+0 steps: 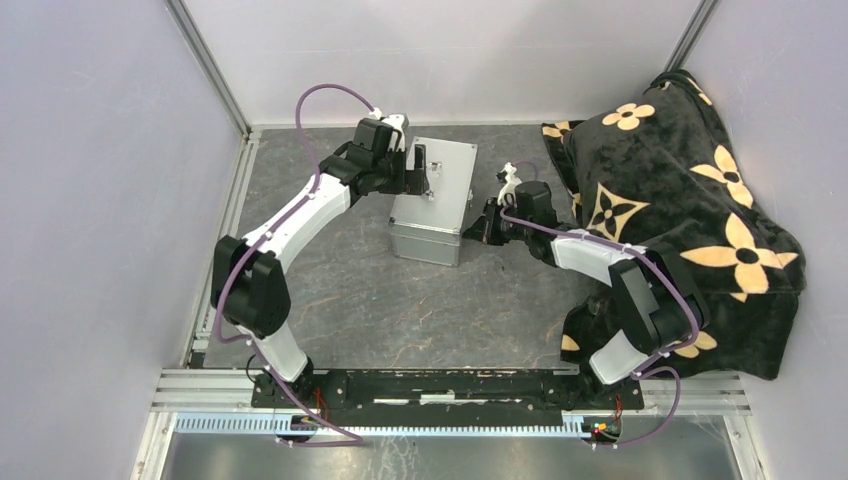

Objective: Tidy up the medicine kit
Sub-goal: Close the medicine box at the center of the board.

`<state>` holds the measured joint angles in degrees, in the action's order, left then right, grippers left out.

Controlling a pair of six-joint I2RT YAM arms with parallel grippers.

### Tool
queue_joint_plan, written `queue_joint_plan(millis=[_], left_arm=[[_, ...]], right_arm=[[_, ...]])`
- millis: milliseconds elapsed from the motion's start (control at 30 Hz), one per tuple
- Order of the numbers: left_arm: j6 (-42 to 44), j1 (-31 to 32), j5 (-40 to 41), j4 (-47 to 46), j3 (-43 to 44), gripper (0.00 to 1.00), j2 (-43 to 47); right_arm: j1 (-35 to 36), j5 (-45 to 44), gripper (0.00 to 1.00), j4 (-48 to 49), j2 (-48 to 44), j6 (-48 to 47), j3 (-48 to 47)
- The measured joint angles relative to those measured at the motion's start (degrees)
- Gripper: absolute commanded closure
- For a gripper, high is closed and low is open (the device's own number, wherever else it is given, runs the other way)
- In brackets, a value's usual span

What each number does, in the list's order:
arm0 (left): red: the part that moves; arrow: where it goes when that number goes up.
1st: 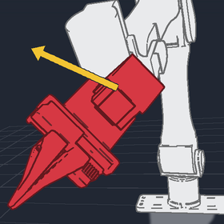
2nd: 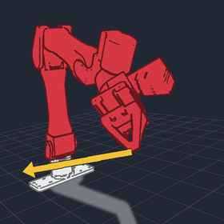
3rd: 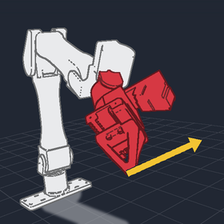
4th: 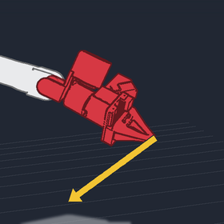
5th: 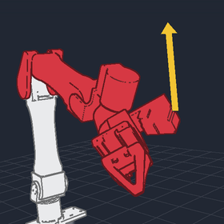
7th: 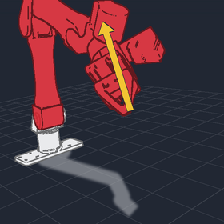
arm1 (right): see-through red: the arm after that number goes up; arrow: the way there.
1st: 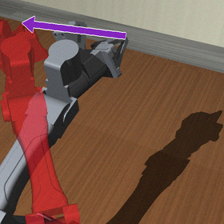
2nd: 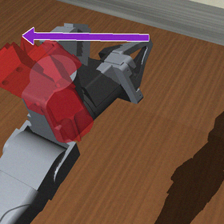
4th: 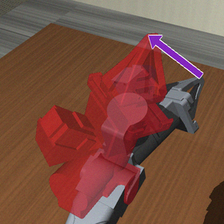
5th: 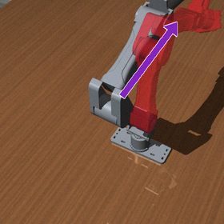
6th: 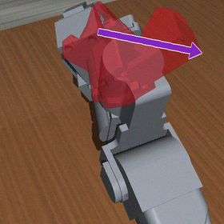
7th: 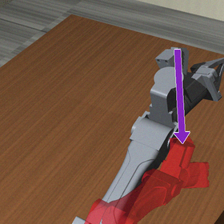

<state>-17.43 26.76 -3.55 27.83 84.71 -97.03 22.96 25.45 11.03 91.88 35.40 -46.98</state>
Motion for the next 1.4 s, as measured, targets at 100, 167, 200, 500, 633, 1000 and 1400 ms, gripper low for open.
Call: queue_joint_plan(millis=[100, 167, 200, 500, 633, 1000, 1400], left_arm=[[0.87, -0.02, 0.63, 0.24, 0.63, 0.0, -2.23], [1.11, -0.02, 0.74, 0.33, 0.85, 0.0, -2.93], [1.25, -0.02, 0.79, 0.33, 0.92, 0.0, -2.99], [1.66, -0.02, 0.02, -2.62, -1.55, 0.05, -2.05], [1.62, -0.02, -0.48, -5.11, -5.49, 0.06, 0.72], [-0.35, -0.07, -1.66, -5.4, -17.68, 0.07, 12.39], [-0.33, 0.26, 9.94, 6.08, -22.38, 0.01, 28.04]], right_arm=[[0.66, 0.66, 0.86, 2.27, -0.46, -0.11, 1.31], [0.46, 0.15, 0.86, 2.29, -1.79, -0.63, 3.06], [0.15, -0.2, 0.86, 2.03, -2.38, -0.9, 3.67], [-4.04, -3.69, 0.86, 0.9, -3.52, -0.92, 4.79], [-3.1, -2.4, 0.86, 1.29, -0.9, -0.42, 4.02], [4.17, -0.81, 0.86, 1.75, 1.97, 0.83, 0.68], [13.73, -2.45, 0.84, 1.81, 1.22, 1.14, 0.28]])
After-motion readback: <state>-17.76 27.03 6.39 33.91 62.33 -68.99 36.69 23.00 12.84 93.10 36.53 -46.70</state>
